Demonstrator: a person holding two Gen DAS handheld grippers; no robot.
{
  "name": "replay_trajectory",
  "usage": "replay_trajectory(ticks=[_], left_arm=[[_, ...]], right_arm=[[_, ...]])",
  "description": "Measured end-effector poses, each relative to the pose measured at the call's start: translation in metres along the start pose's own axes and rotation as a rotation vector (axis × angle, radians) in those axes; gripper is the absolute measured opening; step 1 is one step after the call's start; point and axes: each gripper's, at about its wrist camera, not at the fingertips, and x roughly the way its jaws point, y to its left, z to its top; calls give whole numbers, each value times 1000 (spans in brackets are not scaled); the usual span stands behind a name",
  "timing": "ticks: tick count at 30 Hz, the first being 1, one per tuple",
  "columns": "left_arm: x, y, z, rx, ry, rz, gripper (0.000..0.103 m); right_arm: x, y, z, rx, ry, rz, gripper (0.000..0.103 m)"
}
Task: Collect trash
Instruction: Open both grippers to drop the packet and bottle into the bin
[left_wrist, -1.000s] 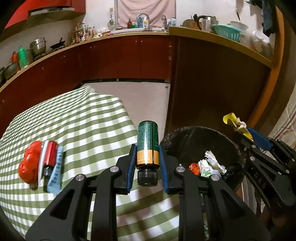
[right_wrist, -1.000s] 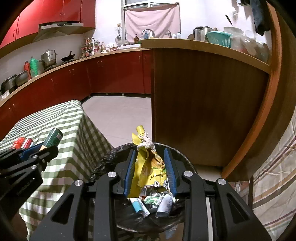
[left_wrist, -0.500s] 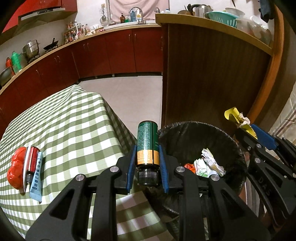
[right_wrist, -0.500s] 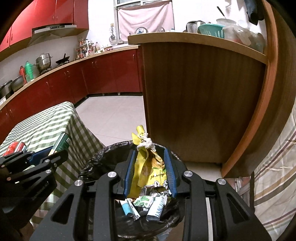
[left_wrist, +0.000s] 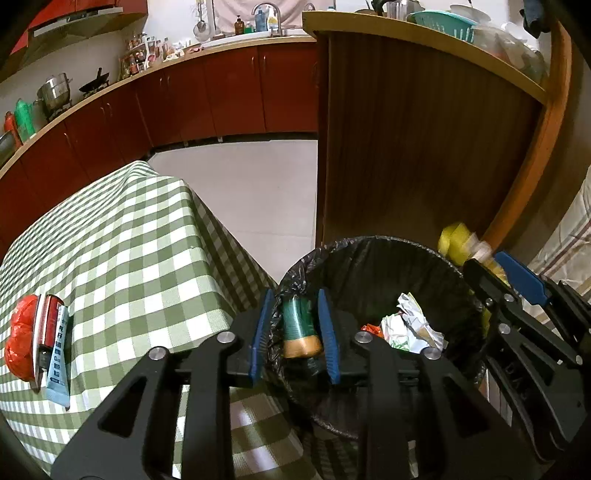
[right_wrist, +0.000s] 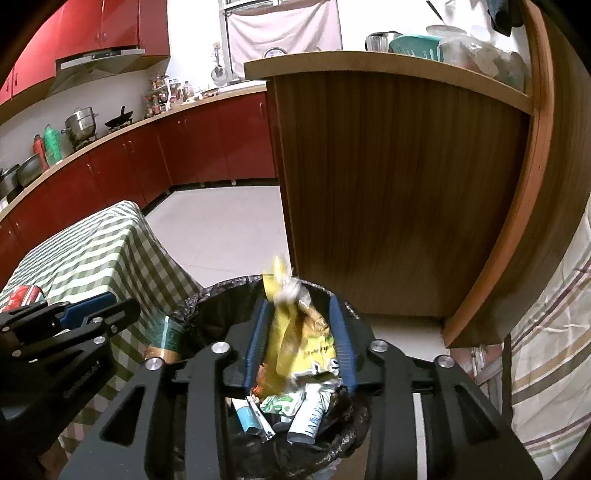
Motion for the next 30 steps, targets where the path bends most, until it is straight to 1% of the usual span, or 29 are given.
replay_trajectory(ticks=[1,2,9,14,17,20,23,30], left_arm=[[0,0,0,-2,-1,-1,45],[-1,1,0,-6,-4,1,51],[-4,2,-2,-10,-18,1,51],[-7,3,-3,-15,-31,7,55],[-13,11,-5,-30,-35,10,57],[-20,22,-6,-47,-42,18,59],[-29,37,-12,-62,-47,38,60],[-52,89,-28,-126,-52,106,63]], right_arm=[[0,0,0,1,-1,-1,45],[0,0,0,0,-4,-4,45],[-3,0,-1,-2,-11,-16,45],[-4,0,0,3,-12,-21,45],[-5,2,0,2,-12,-20,45],[-8,7,1,-5,-14,-15,45],[-11,18,2,-17,-16,0,47],[-19,60,3,-66,-17,68,48]])
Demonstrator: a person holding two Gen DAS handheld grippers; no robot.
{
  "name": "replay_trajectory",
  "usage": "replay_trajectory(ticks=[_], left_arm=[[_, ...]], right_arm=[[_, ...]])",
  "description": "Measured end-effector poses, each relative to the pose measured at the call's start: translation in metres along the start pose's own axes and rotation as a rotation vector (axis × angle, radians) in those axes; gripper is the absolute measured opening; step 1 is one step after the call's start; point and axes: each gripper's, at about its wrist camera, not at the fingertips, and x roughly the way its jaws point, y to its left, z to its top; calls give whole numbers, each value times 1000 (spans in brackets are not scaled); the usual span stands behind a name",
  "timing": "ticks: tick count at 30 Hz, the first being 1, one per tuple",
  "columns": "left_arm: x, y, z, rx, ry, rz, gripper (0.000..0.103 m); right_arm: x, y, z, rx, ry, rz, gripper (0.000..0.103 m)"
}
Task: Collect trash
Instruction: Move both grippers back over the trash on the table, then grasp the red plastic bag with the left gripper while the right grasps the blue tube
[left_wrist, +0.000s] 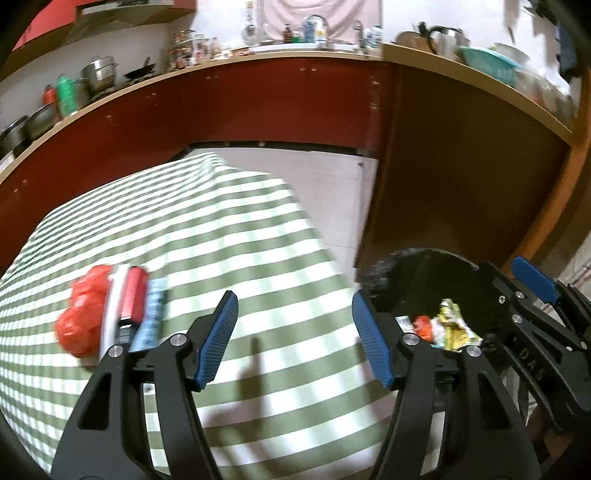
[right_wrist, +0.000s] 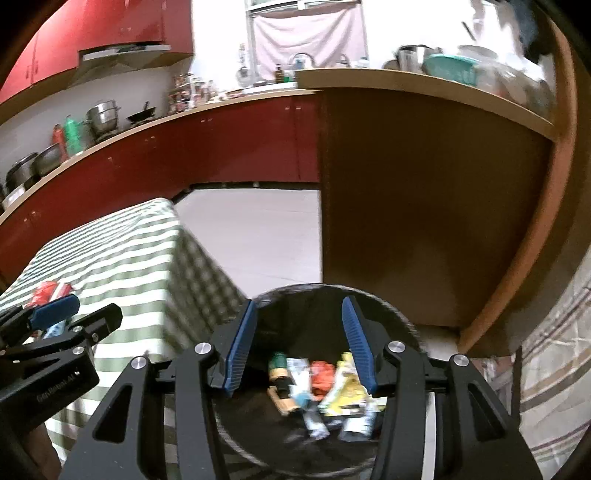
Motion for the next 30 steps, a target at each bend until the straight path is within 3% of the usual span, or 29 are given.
replay_trajectory(ticks=[17,27,30], left_arm=[[-23,160,-18,-187,18,217,68],[-3,173,-23,-202,45,168,70],[3,180,-24,-204,50,135,54]], right_arm=[[0,106,4,-104,27,151,48],[3,143,4,-152,43,185,50],[4,151,4,-164,49,190,50]])
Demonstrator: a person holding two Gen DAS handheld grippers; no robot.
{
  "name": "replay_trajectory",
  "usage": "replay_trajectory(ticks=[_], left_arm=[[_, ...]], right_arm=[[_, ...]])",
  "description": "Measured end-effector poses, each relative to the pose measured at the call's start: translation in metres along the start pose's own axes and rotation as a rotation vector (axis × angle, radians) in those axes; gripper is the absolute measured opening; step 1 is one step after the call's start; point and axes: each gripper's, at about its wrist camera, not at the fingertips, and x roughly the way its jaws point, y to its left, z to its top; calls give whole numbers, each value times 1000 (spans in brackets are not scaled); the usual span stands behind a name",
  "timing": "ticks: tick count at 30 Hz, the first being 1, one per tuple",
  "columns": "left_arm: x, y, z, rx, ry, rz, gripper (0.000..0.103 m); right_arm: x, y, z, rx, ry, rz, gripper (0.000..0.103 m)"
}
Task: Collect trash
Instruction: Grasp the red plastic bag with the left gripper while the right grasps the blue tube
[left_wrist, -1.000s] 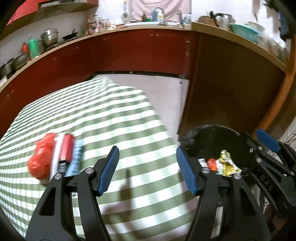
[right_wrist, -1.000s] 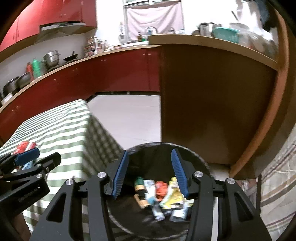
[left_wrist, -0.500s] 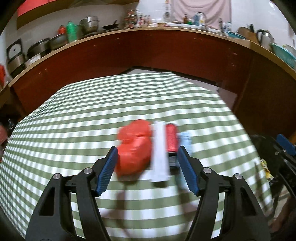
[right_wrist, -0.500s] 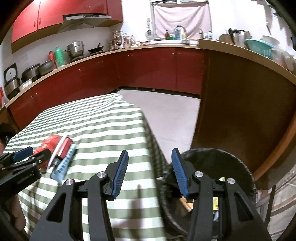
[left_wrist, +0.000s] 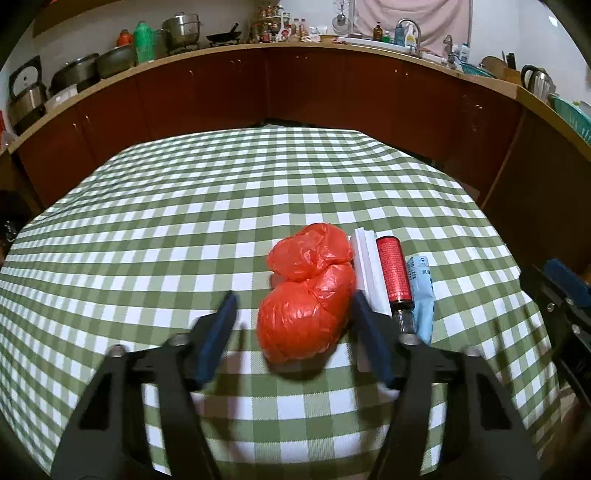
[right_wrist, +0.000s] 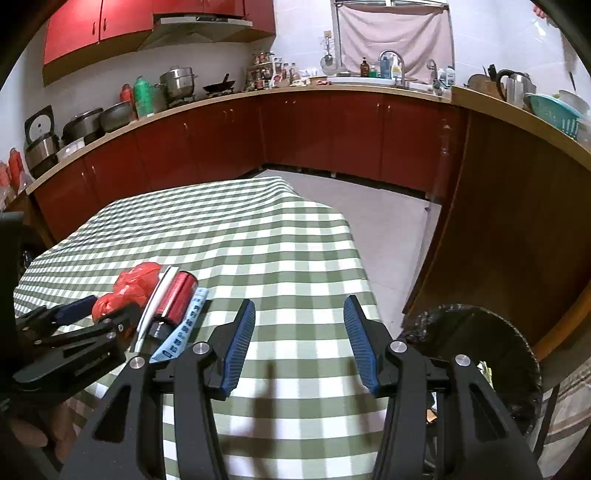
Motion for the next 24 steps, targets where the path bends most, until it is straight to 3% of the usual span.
replay_trajectory(ticks=[2,5,11,19,24], left_arm=[[4,3,0,8,5,-20,43],[5,4,-1,19,-4,-28,41],[0,17,-5,2,-14,-21,40],[-11,63,-12,-46,-20,42,39],[-17,88,-16,-72,-25,79,39]], right_arm=[[2,6,0,-8,6,4,50],[6,14,0,-21,13,12,50],[11,34,1,-50,27,33,50],[21,67,-1,-94,59,69,50],[30,81,-3,-118,91,47,50]])
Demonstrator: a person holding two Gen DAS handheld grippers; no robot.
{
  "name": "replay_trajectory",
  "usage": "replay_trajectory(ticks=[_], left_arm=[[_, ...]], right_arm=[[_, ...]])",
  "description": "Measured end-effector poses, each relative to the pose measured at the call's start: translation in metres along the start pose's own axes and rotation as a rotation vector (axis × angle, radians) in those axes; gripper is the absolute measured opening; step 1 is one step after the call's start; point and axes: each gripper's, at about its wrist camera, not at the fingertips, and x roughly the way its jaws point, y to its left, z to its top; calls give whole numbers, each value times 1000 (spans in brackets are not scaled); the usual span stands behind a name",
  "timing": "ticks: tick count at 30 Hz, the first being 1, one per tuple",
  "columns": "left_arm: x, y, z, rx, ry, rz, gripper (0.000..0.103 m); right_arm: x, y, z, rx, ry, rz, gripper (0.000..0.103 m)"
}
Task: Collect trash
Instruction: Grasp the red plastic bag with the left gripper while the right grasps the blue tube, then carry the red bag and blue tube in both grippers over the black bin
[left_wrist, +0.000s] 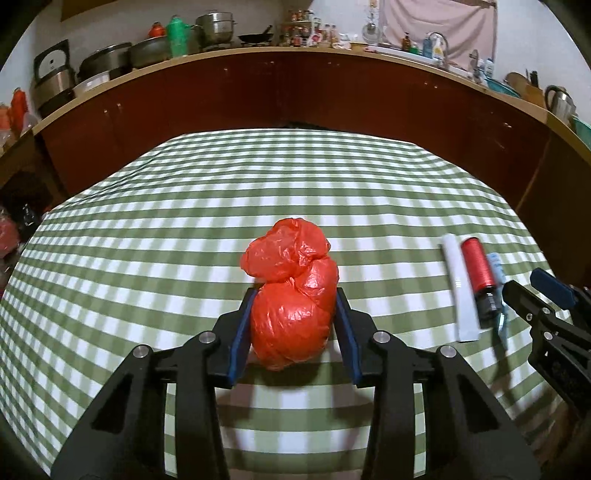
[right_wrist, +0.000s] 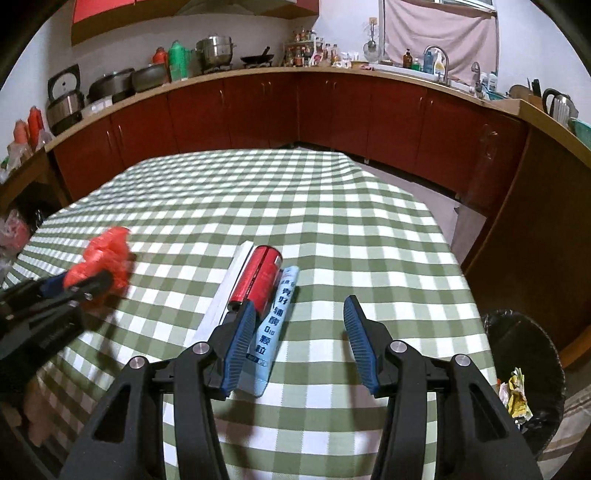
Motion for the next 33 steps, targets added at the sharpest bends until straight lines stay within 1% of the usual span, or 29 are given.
replay_trajectory(ticks=[5,11,13,16,19,25,33], left_arm=[[0,17,-3,-17,3,14,40],[0,23,-6,-23,6,5,40],[-1,23,-7,-22,3,3,40],[-2,23,-8,-17,1,-1,40],[-2,21,-9,-12,-2,2,40],[-8,14,-10,-18,-9,-13,39],[-28,-20,-7,14,-51,-63,39]], right_arm=[[7,6,1,-12,35,-17,47],[13,9,1,-22,69,-22,34],[15,12,1,-26,79,-21,26],[16,13,-1,-28,87,-11,18],[15,11,-3,-28,85,-4,17],[4,4,-5,-24,46,-9,17],[-19,-21,-9,4,-6,-23,17]])
